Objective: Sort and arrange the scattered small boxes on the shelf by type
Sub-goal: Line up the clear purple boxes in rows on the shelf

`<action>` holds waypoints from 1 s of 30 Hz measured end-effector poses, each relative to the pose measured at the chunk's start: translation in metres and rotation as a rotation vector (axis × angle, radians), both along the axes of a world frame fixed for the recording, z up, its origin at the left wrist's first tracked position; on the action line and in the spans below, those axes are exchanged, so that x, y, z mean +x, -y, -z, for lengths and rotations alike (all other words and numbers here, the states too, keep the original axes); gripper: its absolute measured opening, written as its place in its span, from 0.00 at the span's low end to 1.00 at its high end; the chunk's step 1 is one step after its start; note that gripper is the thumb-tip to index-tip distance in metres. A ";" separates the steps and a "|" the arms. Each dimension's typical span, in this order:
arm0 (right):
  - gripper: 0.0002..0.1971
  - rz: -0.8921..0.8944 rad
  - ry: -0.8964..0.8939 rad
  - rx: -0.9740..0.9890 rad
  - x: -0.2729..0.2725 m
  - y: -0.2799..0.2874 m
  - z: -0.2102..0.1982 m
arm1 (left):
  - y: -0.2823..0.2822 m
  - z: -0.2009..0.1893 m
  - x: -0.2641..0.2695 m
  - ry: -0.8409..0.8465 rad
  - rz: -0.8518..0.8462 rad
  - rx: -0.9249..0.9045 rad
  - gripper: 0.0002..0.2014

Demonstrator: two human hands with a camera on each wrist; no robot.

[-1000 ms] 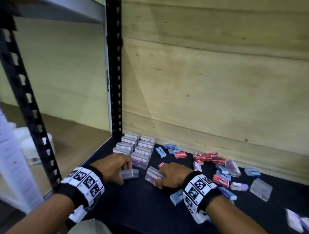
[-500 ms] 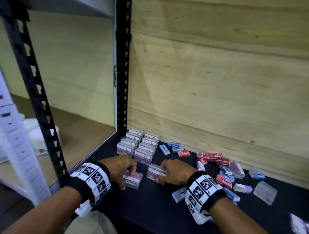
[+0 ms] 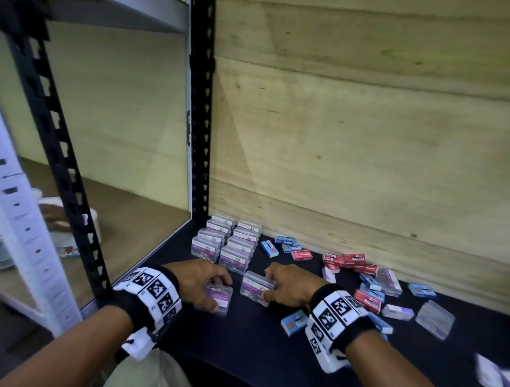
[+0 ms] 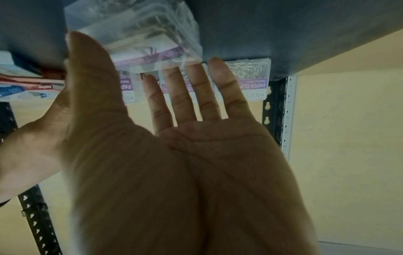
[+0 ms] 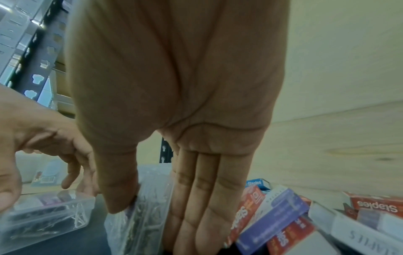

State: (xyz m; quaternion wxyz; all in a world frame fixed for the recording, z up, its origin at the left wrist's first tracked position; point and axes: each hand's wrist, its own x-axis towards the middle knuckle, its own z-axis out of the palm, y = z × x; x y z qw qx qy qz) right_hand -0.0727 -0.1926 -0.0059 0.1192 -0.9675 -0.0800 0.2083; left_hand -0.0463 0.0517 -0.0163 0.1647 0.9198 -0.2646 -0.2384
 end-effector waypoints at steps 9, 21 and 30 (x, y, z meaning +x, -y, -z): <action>0.22 0.006 -0.008 -0.012 -0.002 -0.003 -0.002 | 0.002 -0.008 0.005 0.004 -0.009 0.136 0.33; 0.19 0.047 -0.065 0.017 -0.004 -0.005 -0.005 | -0.012 -0.016 0.018 -0.013 -0.136 -0.101 0.19; 0.20 0.054 -0.138 0.000 -0.007 -0.006 -0.012 | -0.034 -0.007 0.021 -0.005 -0.206 -0.217 0.15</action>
